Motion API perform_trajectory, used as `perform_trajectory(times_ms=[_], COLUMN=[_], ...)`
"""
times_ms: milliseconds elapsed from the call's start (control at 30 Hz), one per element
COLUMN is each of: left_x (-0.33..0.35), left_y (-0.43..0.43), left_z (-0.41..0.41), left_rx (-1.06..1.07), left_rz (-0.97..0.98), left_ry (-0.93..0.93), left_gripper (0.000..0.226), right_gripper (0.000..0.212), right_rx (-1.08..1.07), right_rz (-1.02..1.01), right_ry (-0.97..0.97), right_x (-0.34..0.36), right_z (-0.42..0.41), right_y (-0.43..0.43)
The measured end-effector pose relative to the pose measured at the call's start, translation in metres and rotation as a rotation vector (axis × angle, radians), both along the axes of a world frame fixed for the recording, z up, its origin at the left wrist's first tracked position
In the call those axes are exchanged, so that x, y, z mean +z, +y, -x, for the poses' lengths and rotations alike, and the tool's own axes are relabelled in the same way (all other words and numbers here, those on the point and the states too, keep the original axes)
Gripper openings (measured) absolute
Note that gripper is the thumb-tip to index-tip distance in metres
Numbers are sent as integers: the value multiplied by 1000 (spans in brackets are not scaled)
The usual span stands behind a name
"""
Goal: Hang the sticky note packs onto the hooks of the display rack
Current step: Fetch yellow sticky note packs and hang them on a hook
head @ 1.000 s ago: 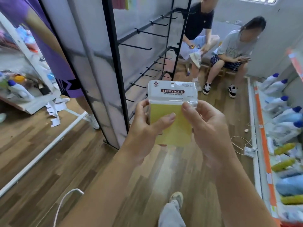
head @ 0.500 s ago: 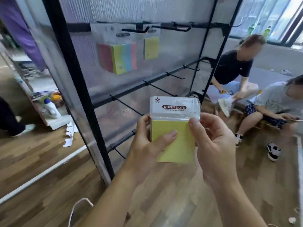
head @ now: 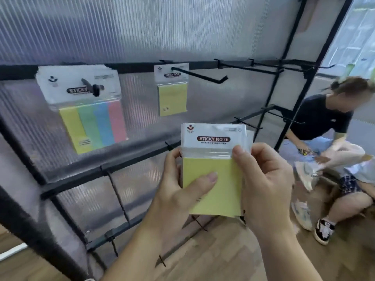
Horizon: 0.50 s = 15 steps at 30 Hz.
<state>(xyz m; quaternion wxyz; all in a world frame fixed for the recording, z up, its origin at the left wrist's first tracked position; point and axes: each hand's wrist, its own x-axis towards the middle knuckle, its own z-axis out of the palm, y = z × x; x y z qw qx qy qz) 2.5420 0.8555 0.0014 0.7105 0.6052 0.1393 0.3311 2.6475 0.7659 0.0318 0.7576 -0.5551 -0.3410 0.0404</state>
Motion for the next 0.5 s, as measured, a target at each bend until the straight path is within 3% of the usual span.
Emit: perform_trajectory(times_ms=[200, 367, 500], left_x=[-1, 1, 5], left_y=[4, -9, -22], left_z=[-45, -80, -101], left_rx=[228, 427, 579], left_rz=[44, 115, 182], left_ry=[-6, 39, 36], left_gripper=[54, 102, 85], right_gripper=[26, 26, 23], right_rx=[162, 289, 320], right_rz=[41, 80, 70], right_ry=[-36, -178, -284], right_x=[-4, -5, -7], right_z=[-59, -100, -118], right_y=[35, 51, 57])
